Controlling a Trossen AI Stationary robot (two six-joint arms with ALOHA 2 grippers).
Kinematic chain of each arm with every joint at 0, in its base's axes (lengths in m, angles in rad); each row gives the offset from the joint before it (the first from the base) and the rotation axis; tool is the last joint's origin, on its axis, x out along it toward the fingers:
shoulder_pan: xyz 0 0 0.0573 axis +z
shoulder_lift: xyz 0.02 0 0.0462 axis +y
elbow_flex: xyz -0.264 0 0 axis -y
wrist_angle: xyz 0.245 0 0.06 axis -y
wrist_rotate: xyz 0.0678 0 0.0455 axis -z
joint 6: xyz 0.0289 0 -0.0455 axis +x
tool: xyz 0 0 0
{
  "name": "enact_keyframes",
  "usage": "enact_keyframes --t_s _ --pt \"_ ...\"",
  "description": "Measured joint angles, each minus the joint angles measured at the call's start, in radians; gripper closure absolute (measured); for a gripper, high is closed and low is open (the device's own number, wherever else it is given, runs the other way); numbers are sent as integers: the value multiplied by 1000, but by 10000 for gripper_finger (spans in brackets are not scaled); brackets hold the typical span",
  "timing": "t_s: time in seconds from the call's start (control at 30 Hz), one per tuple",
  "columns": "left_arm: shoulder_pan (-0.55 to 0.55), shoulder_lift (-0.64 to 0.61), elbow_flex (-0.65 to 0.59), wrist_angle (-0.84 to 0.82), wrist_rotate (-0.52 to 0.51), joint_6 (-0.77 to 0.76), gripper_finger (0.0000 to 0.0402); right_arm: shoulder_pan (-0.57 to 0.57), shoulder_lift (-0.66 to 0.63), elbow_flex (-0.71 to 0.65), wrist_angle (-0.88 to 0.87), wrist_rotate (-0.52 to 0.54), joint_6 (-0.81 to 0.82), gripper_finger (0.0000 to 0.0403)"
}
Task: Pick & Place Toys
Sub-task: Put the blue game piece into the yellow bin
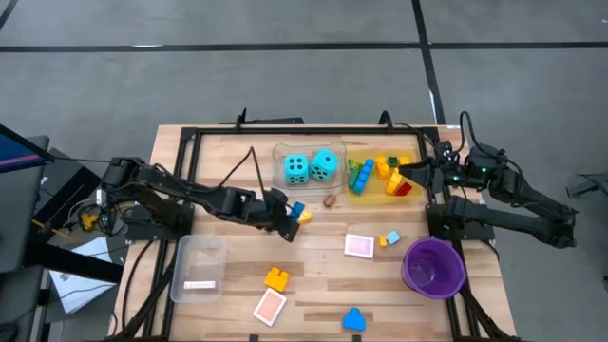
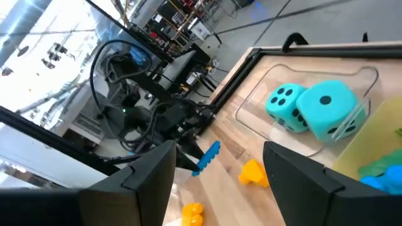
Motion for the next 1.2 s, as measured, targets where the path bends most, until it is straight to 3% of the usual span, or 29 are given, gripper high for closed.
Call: enact_keyframes --t_s 0.3,0.57,0.83,1.2 --pt "-17 0 0 264 -15 94 261 68 89 0 93 3 128 171" --pt "-13 0 1 454 -25 189 261 176 345 -1 287 38 238 171" --pt "-12 -28 1 386 -30 248 261 269 587 0 560 38 336 171" --pt "-16 -80 2 168 -31 320 261 343 862 136 579 40 374 171"
